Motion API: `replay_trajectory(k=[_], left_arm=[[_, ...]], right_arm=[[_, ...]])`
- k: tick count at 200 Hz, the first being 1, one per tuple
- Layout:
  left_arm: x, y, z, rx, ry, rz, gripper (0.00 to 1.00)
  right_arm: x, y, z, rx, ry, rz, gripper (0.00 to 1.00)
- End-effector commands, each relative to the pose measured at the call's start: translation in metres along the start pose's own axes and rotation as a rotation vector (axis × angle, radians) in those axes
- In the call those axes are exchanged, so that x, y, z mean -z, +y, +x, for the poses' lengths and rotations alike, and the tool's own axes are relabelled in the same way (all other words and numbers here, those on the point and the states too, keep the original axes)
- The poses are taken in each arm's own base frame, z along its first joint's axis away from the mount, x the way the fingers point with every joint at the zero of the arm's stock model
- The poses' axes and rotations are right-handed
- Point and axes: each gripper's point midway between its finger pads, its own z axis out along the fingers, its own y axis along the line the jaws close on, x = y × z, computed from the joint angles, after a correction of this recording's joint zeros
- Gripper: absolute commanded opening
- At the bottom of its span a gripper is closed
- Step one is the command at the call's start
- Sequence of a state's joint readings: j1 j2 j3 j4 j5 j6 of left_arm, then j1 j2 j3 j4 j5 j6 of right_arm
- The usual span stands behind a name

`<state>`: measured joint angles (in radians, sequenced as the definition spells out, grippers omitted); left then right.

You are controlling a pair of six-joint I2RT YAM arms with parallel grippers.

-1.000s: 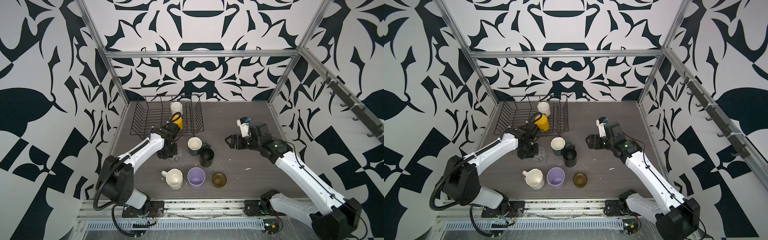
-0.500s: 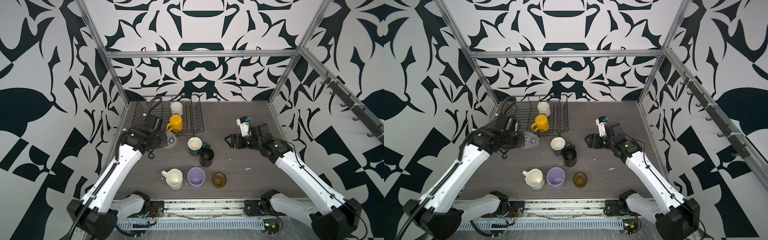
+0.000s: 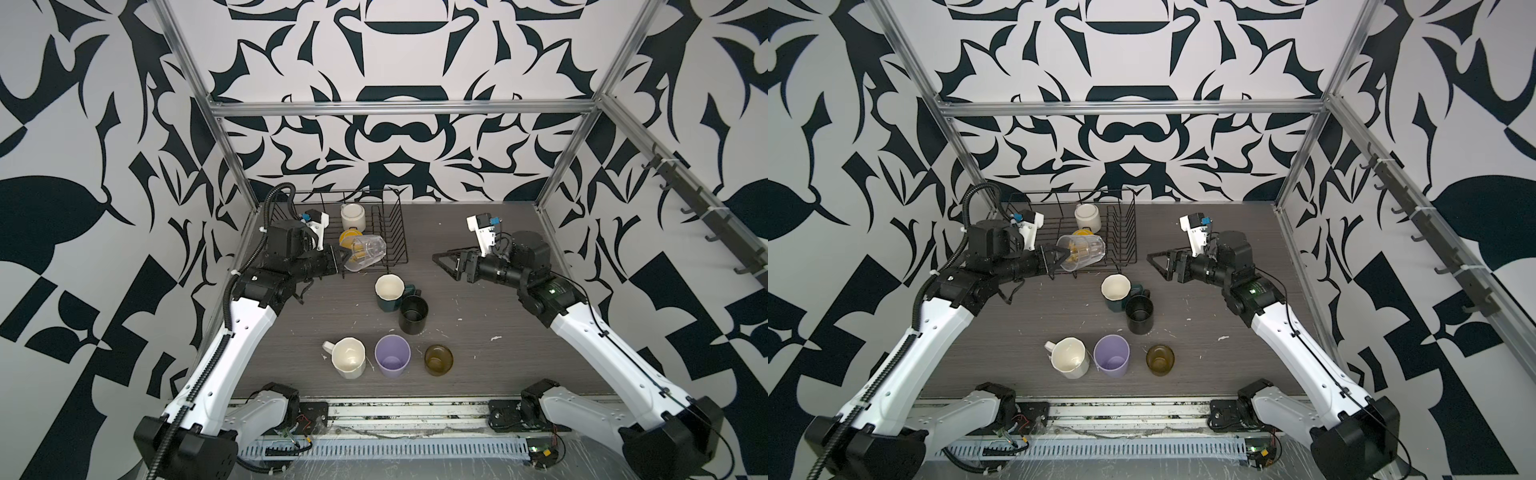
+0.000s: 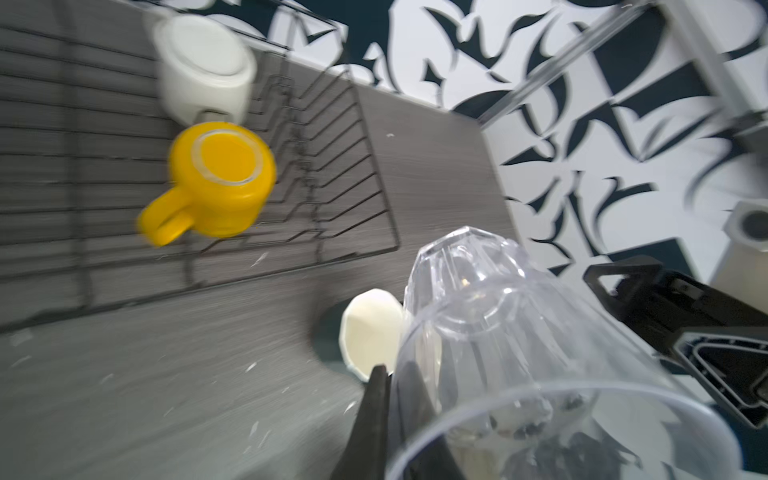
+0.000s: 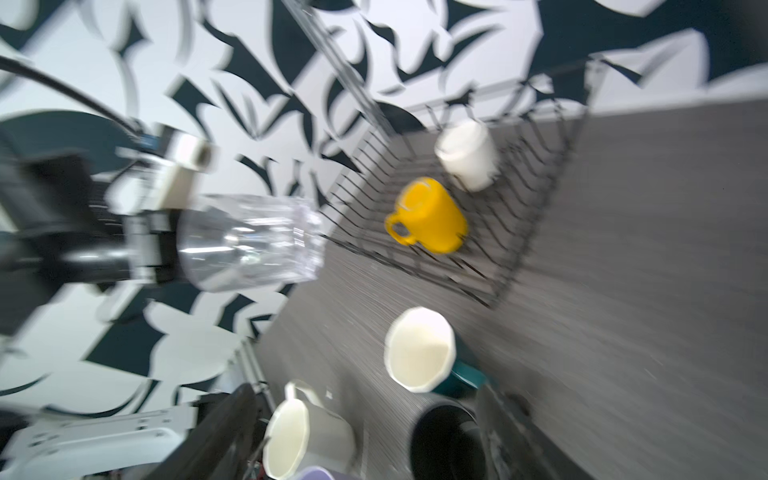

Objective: Load cups into a dish rack
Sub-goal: Place the cup upside down at the dish rack.

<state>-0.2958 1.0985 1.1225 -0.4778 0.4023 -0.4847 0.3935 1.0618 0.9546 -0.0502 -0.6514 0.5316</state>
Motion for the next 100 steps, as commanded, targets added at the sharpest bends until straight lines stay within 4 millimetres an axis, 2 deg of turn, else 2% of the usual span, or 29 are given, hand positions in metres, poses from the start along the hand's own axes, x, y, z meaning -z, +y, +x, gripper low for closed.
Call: replay_trajectory(k=[1,44,100], left_arm=[[0.002,-0.049,-0.021,-0.065,-0.052,0.288,0.0],[-0.012,-0.067,-0.019,-0.051,-0.017,0.501,0.0],[-0.021,-0.071,-0.017,-0.056,0.018,0.58,0.0]], right_arm=[[0.002,0.038,-0.023,0.035,-0.065,-0.2,0.85],[-0.009,0.047,-0.032,0.001,-0.063,-0.307,0.86],[-0.019,0.054,-0.037,-0.019,-0.032,-0.405,0.87]])
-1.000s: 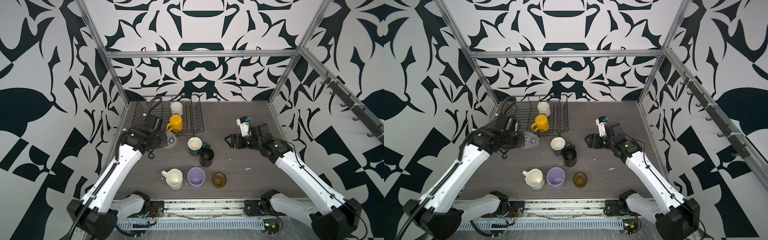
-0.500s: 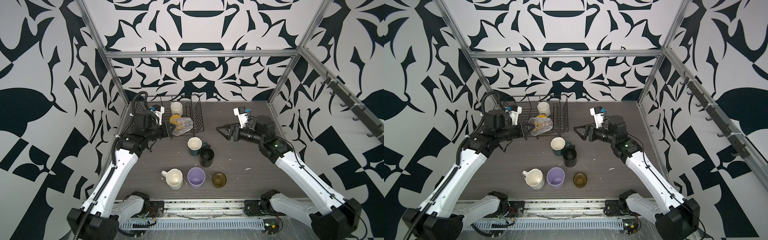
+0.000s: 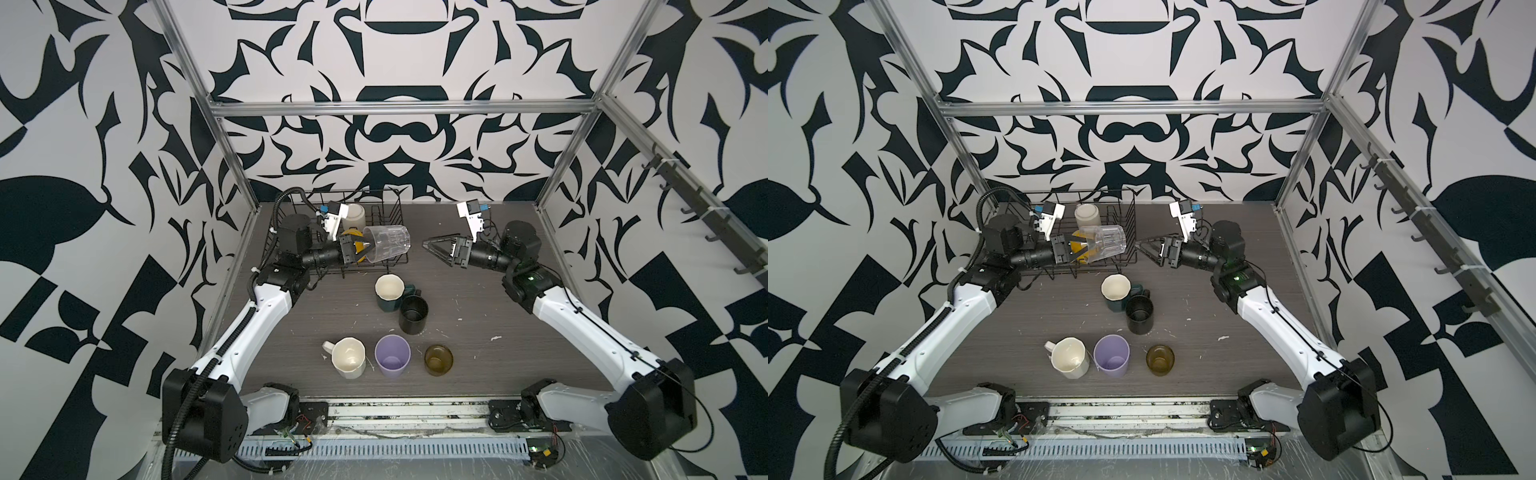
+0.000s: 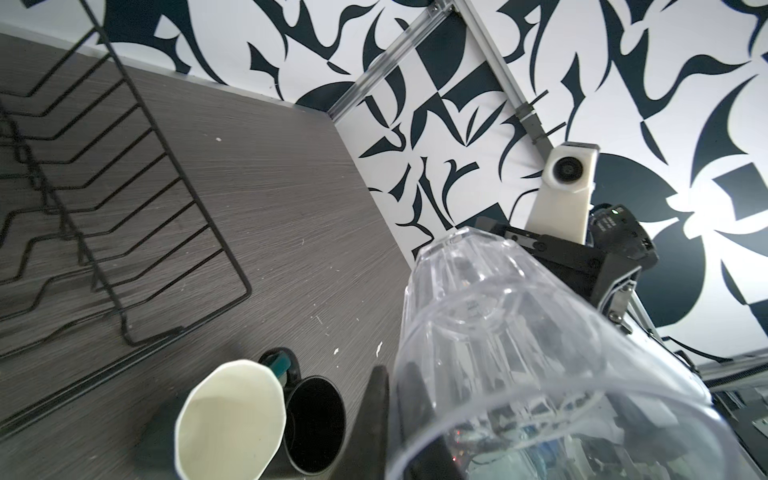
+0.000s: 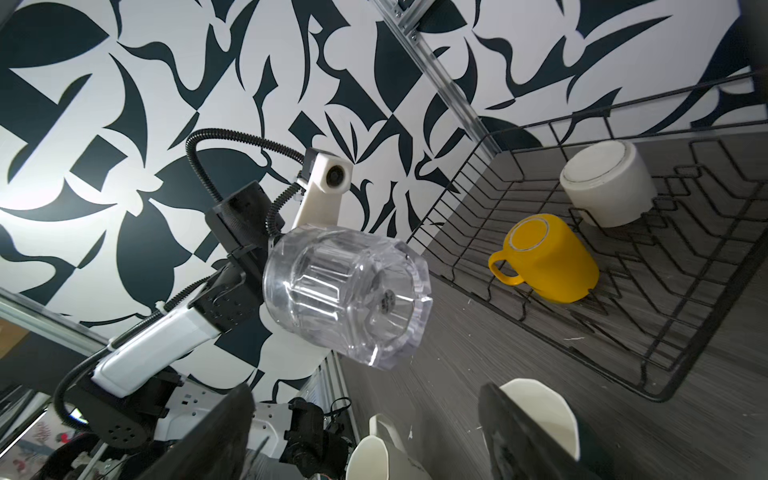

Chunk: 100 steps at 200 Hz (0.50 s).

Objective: Load cups into a dish rack
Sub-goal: Place the cup upside down at the dish rack.

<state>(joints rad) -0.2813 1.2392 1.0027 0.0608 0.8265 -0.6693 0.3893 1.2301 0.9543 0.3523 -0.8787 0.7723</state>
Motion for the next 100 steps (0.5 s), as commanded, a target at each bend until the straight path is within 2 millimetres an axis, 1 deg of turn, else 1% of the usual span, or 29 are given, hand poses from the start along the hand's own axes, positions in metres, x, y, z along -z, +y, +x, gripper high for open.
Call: replay_trajectory(k=[1,36,44,45,47,53,82,91,100], left_arm=[[0.001,-0.025,-0.009,-0.065,-0.005,0.119,0.0],[-0.002,-0.026,-0.008,-0.052,0.01,0.149,0.0],[-0.002,-0.028,-0.008,-0.053,0.011,0.153,0.0],[-0.005,-0.022,-0.007,-0.039,0.017,0.147,0.0],[-0.007,-0.017,-0.006,-0.028,0.023,0.143,0.0],[-0.009,-0.015,-0.006,-0.02,0.027,0.143,0.0],[-0.011,-0.014,-0.003,-0.01,0.041,0.156,0.0],[-0.012,-0.013,-0.003,-0.009,0.041,0.155,0.0],[-0.012,-0.013,-0.003,-0.009,0.042,0.156,0.0]], right_arm=[[0.001,0.031,-0.014,0.062,-0.017,-0.129,0.87],[-0.006,0.031,-0.016,0.042,0.003,-0.169,0.89],[-0.007,0.033,-0.016,0.045,0.01,-0.178,0.89],[-0.007,0.034,-0.016,0.046,0.011,-0.181,0.89],[-0.008,0.034,-0.017,0.048,0.013,-0.183,0.9],[-0.009,0.037,-0.016,0.051,0.02,-0.191,0.9],[-0.019,0.045,-0.013,0.069,0.056,-0.213,0.93],[-0.023,0.046,-0.011,0.072,0.067,-0.217,0.95],[-0.026,0.049,-0.01,0.076,0.073,-0.225,0.96]])
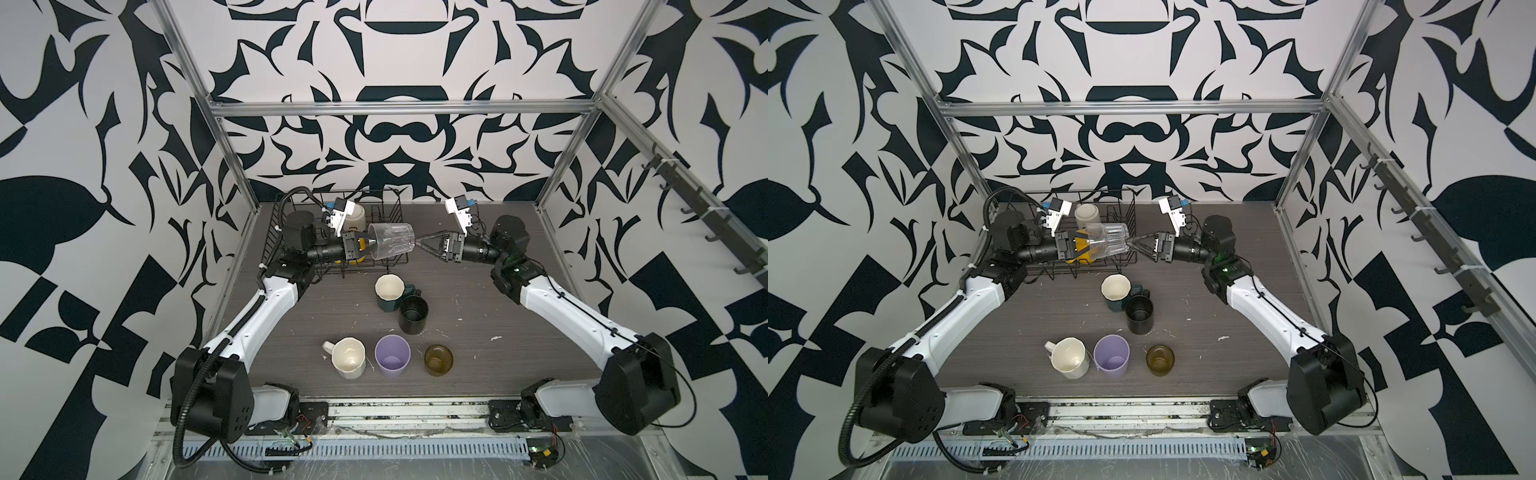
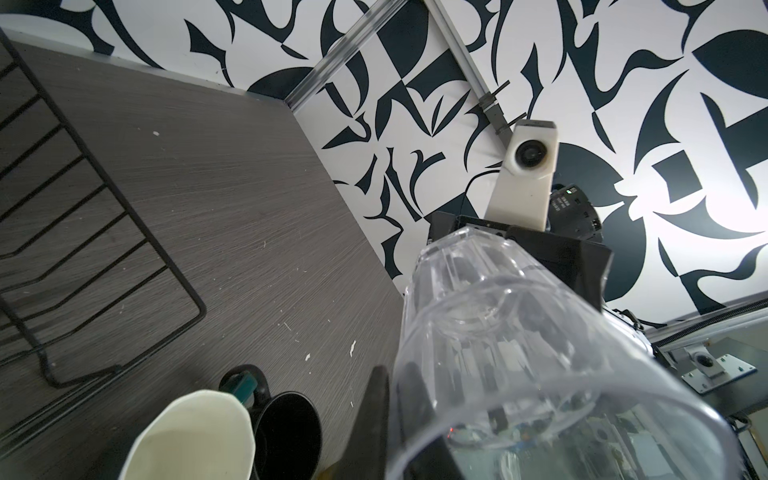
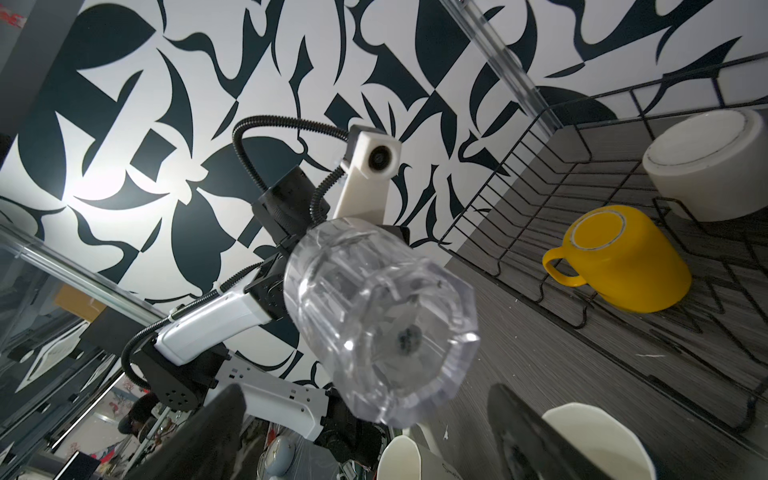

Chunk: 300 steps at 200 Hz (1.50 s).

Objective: Load cups into a dish rack
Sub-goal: Place the cup upside down at the dish rack.

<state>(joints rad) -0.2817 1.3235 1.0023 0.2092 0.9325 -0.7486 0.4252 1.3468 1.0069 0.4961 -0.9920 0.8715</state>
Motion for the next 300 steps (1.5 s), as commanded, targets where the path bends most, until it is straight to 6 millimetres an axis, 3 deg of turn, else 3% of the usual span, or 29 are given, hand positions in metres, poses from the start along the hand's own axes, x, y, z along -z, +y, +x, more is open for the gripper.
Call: replay_trajectory(k=[1,141,173,231,257,300], left_arm=[[0.0,-0.013,-0.001,-0.037,0.004,0.051,0.0],[-0.009,-0.027,0.007,-0.044,0.056,0.11,0.0],[-0.007,-0.032,0.006,-0.057,0.056,0.118,0.0],[-0.007,-0.036,0.006,-0.065,0.073,0.137,0.0],[-0.008,-0.038,0.006,-0.069,0.086,0.154,0.0],[-0.009,-0.044,0.005,-0.076,0.097,0.184,0.0]], right_arm=[[-0.007,0.037,-0.012,0.115,0.007,-0.086,0.96],[-0.05,0.02,-0.002,0.045,0.078,-0.111,0.93],[-0.044,0.002,-0.004,0.049,0.038,0.026,0.94],[-0.008,0.003,-0.014,0.1,-0.017,0.149,1.0],[-0.007,0.009,-0.008,0.093,0.02,0.119,1.0],[-0.008,0.002,-0.002,0.073,0.04,0.119,1.0]])
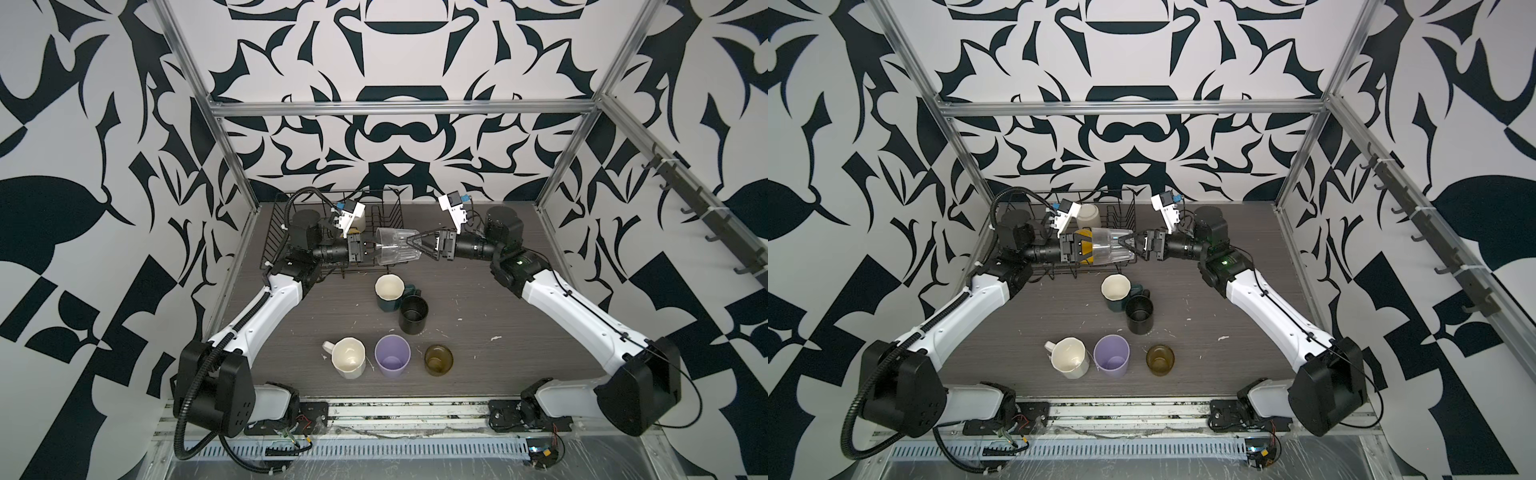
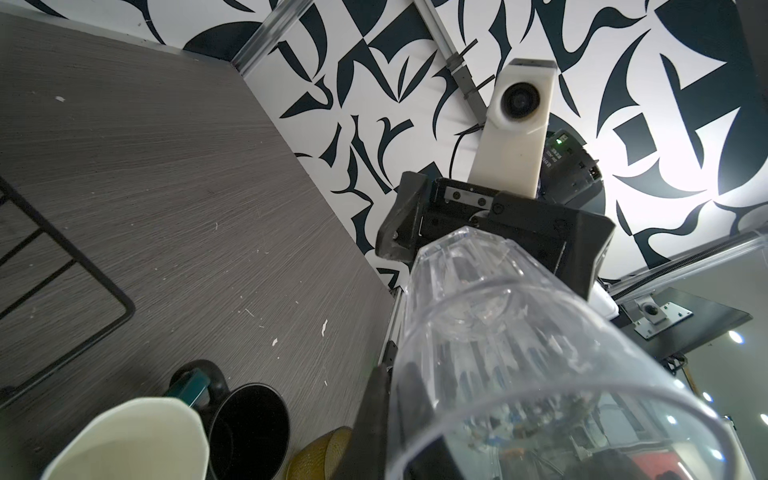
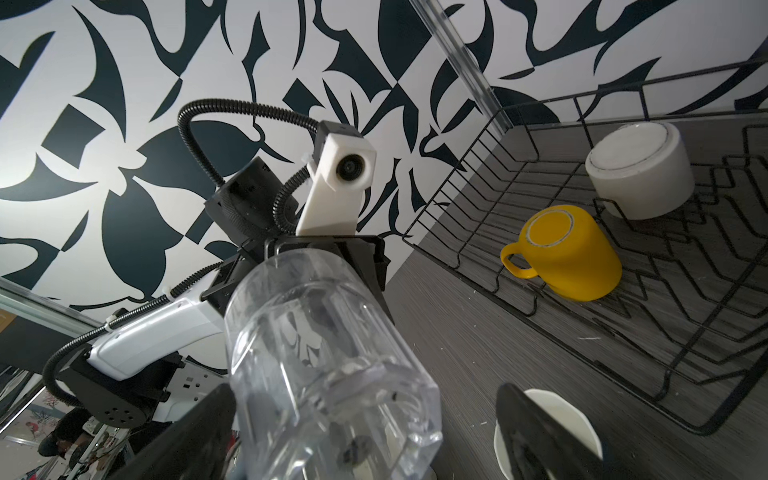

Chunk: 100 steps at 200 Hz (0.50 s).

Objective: Load cups into a dish rack
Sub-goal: Place the cup upside down at the dish rack.

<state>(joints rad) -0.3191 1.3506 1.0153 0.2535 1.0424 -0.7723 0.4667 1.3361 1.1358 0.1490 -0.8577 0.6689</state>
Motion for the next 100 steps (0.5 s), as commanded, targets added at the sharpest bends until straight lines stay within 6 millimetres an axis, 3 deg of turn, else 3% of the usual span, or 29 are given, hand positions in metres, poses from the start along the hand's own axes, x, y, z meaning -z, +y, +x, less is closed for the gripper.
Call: replay_trajectory(k=[1,100], left_arm=[[0.0,-0.023,-0.01,-0.072,0.007,0.07,0.0],[-0.006,-0.026,-0.01,-0.069,0.029,0.119,0.0]], right_arm=[[0.0,0.009,0.0,0.037,0.011,-0.038,1.0],[-0.024,0.035,0.006,0.043,0.056,-0.18,0.96]])
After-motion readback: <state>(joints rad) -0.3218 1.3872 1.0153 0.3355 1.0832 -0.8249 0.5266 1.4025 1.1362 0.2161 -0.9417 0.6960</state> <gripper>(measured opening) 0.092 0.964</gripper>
